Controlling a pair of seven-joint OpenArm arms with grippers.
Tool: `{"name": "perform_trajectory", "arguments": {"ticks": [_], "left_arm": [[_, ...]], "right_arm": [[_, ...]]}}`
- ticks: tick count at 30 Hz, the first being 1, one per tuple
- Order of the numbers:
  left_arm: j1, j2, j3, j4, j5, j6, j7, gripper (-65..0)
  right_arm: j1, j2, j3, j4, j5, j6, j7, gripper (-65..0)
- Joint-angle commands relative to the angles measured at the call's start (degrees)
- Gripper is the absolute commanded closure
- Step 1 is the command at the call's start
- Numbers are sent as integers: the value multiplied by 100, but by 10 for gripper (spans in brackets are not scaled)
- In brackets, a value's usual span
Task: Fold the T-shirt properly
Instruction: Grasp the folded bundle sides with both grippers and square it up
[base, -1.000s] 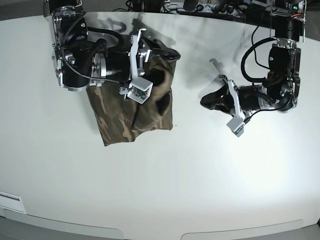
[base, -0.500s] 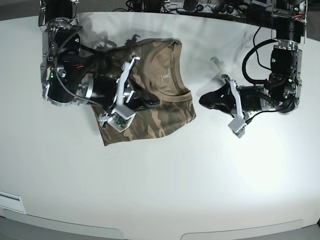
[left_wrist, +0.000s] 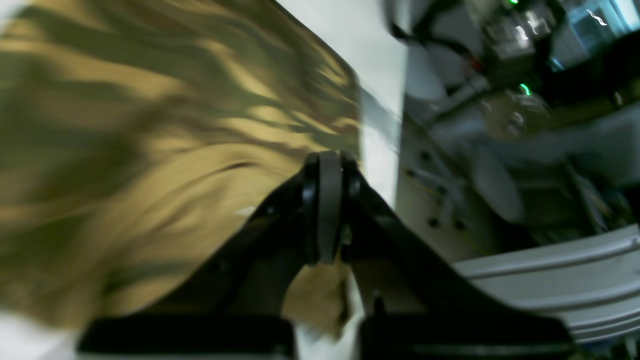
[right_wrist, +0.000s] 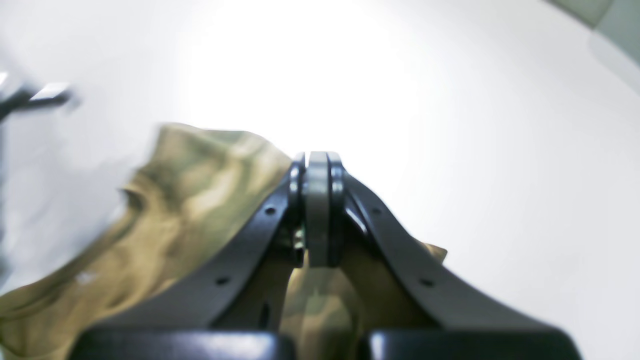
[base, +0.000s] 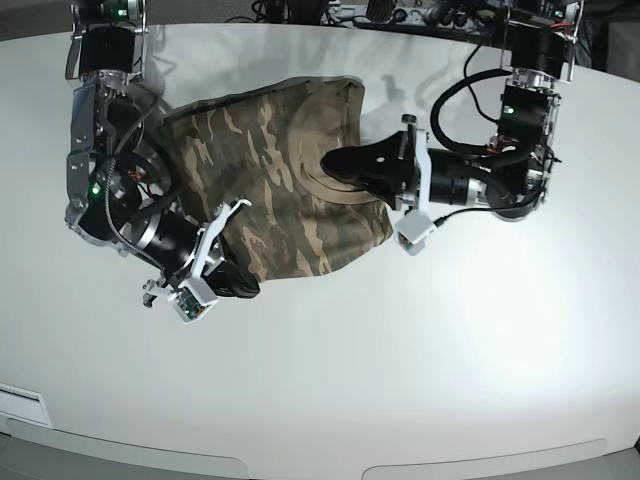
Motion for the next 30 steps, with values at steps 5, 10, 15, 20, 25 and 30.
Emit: {"name": "perform_trajectory", "arguments": {"ticks": [5,10,15,20,25,30], "left_arm": [[-96,323,826,90,474,-49,-68,0],[20,568,1541,90,1259,-49,-243,0],[127,610,2063,90,2518,-49,-573,0],[42,280,2223,79,3637,-49,-1266,0],[-120,-293,2225,76,4417,-49,-1777,0],[-258,-577,2225,57,5237,-49,-2428,0]], "right_arm": [[879,37,-146,-1202,92,140,170,0],[1539,94,-413,-2483,-474,176,448,0],[1808,382,-1078,-3473,-990,176,787,0],[1563,815,-1421,-3460,-870,28,717,0],[1130,1250,-1419,-3202,-328,-208,319,0],[483,1493,-1169,-2511,177,-339,28,0]]}}
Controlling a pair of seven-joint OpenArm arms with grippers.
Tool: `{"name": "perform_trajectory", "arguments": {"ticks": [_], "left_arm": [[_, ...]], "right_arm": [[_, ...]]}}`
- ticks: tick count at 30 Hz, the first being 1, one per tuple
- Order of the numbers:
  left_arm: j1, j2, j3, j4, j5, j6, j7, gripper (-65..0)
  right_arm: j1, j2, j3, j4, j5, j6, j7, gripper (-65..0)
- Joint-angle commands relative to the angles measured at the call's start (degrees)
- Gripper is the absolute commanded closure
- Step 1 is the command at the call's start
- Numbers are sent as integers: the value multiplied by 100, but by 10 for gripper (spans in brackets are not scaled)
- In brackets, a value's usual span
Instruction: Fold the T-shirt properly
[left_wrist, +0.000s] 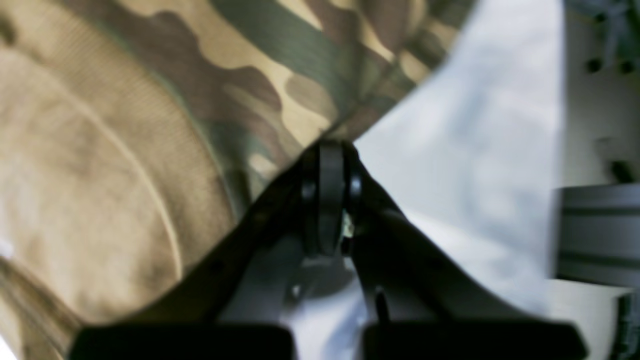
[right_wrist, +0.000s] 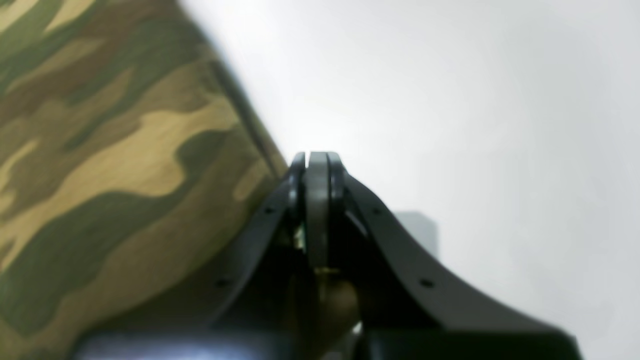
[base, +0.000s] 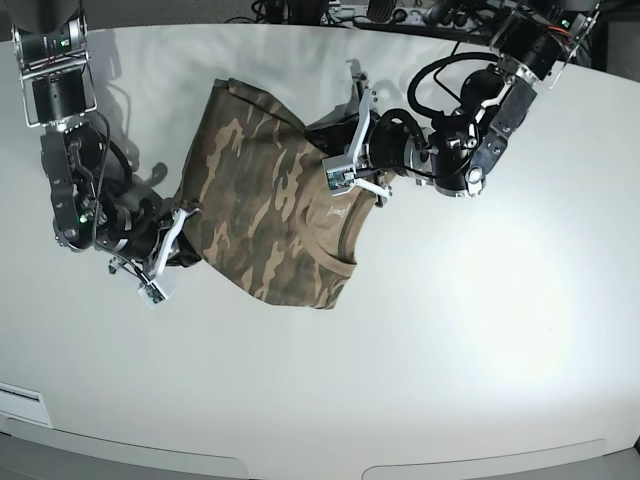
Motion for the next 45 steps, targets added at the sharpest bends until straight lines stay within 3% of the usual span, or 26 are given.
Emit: {"name": "perform_trajectory", "arguments": {"ticks": [1,6,9,15,19,23,27,29,32,34,36,38,45], "left_arm": [[-55,-111,-31,7,555,69,151,0],[-59,-125,-31,-15,1611,70,-669,0],[-118,-120,-31,-201,2326,459,-1388,0],[-413,-120,-31,-944,3654,868,-2970,0],[-570,-120,-33,-1113,3668,1237,-2946,0],[-758,-122,-33,-999,3672,1882,-2396,0],[-946,-122,-33,-715,3602,2509,-1615,0],[-1008,-122,-33,-496,3379,2640,-1084,0],[-1034,-131,-85,-87,2774,2553,-520,0],[-1032,-188,-192,190,1982,2291,-358,0],[-1012,-271,-369,407,1139,1971,-286,0],[-935,-302,-638,575,424,1648,-177,0],[-177,-315,-2035,1008,-2330,411,614,0]], "right_arm": [[-116,50,114,225,0,2,-245,0],[-997,50,892,1145,2,-199,-452,0],[-1554,2,1394,1633,170,-256,-466,0],[-2610,-133,2070,2367,575,-273,-463,0],[-3077,-481,2371,2708,544,-273,-461,0],[-3141,-739,2590,2835,413,-289,-483,0],[-3141,-793,2898,3086,382,-599,-459,0],[-3126,-793,3093,3279,382,-758,-365,0],[-3093,-791,3464,3611,424,-872,-120,0],[-3095,-793,3713,3753,750,-516,17,0],[-3099,-793,3923,3816,1379,149,-11,0],[-3099,-791,4124,3823,2090,529,-188,0],[-3117,-791,5062,3825,4688,578,-1856,0]]}}
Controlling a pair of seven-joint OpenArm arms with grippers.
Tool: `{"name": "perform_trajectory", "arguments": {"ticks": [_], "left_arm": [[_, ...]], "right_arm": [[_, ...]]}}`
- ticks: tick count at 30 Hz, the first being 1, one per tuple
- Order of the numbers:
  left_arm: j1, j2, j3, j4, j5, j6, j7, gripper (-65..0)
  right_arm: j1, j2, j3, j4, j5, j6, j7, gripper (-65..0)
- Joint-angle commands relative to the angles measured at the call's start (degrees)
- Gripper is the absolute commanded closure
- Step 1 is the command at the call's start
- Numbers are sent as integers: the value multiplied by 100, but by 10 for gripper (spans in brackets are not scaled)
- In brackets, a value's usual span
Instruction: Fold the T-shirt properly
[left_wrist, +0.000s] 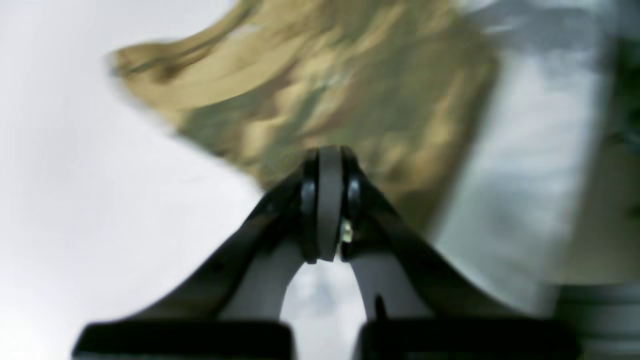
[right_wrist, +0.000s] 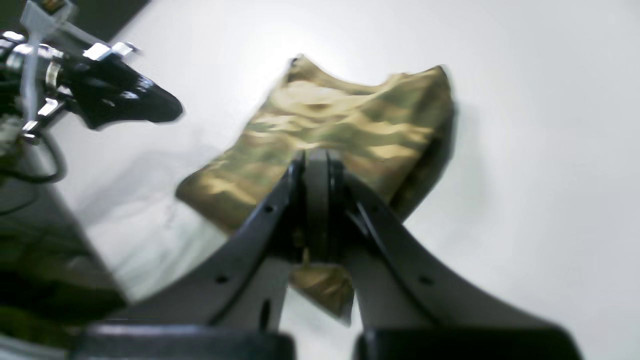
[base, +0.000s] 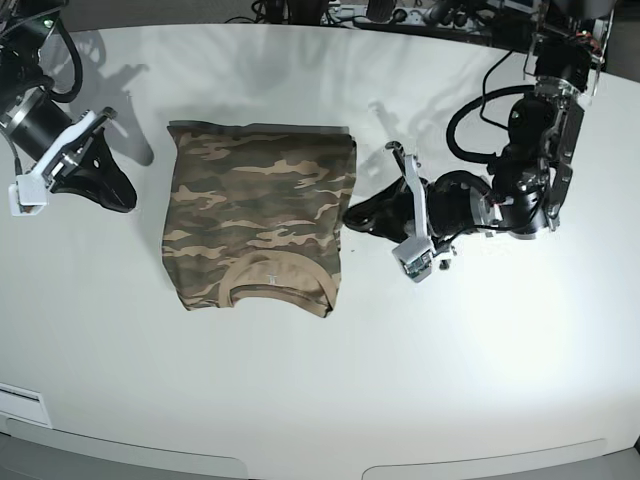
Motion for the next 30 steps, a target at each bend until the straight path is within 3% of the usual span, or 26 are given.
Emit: {"name": "perform_trajectory", "arguments": {"ticks": [1,3,8,21,30], "left_arm": [[55,-55,-240,155,-474,-168,50,0],[361,-55,-623,313,-1207,-358,442,0],[1200,-98,-1537,931,-2417,-358,1176,0],[4168,-326,-3453,3067,-2472,-358,1303,0],[6225,-323,-4419,3067,-2751,-131,1838,0]], "right_arm": [[-2,90,173,103,285,32,-24,0],[-87,101,433,103,285,32,-426,0],[-638,105,835,271,285,32,-511,0],[-2813,103,1596,1797,285,32,-538,0],[-4199,66,1665,1917,285,32,-988,0]]}}
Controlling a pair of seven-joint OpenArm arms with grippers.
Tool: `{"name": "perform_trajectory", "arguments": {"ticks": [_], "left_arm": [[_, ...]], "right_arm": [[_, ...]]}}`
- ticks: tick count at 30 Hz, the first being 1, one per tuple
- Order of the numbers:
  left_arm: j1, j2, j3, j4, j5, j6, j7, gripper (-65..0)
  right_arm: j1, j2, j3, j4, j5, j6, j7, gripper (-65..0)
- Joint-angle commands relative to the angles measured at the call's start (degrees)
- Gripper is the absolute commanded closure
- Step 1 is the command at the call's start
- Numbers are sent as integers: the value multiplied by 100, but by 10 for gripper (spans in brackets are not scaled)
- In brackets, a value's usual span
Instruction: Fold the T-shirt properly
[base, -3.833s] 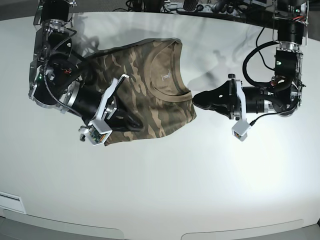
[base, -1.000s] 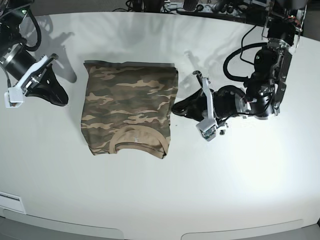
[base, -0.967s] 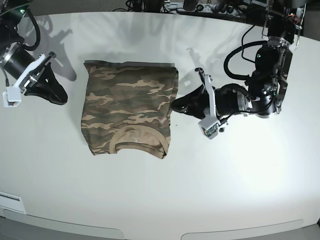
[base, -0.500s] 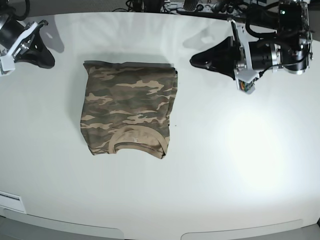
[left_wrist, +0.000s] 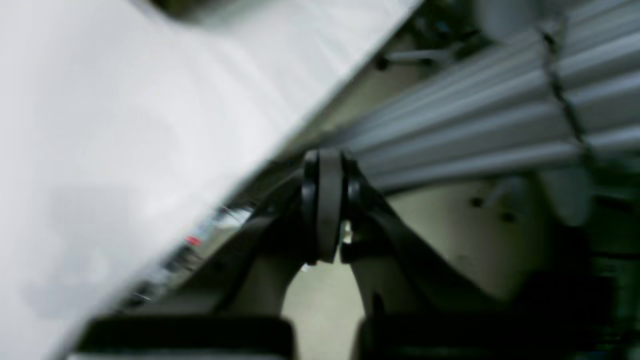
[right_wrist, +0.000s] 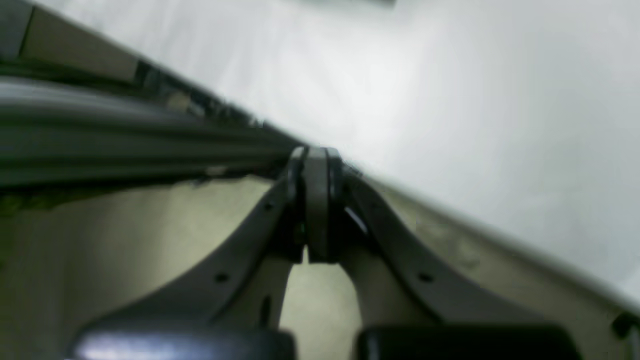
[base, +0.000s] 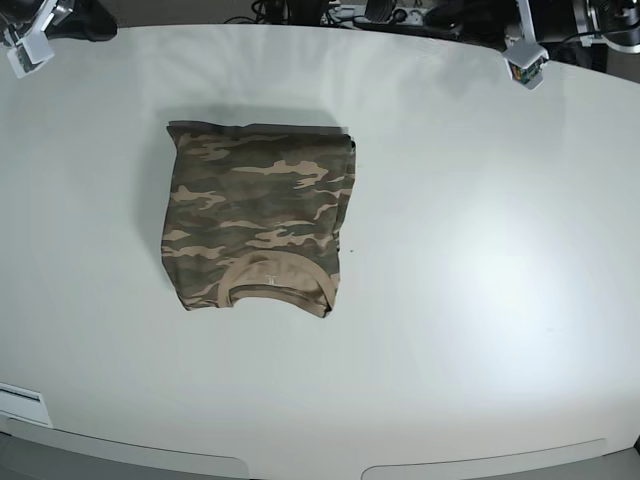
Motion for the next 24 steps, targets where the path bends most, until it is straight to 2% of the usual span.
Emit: {"name": "perform_trajectory", "arguments": {"ticks": [1,8,12,16,18,20,24], "left_arm": [[308,-55,-39,77,-101,-11,138,0],[1838,68,-35,77,-70,-164,247,0],[2253,304,-28,77,546,-221,216,0],[2253,470,258,35,901,-208,90,0],[2253,470,588,-374,1176,-160,-125,0],[2253,468,1008,-909,1615,-164,-459,0],[1823,468,1856,-2144,2413,-155,-796,0]], "right_arm": [[-234,-7,55,53,97,10,-9,0],[-1086,-291,37,53,97,10,-430,0],[-1348,-286,-149,-140,97,10,-430,0],[-1348,-284,-822,-824,97,10,-430,0],[-1348,-280,-1276,-1318,97,10,-430,0],[-1348,-238,-1779,-1878,-243,10,-286,0],[-1113,-57,-2726,-2977,-1303,10,437,0]]}}
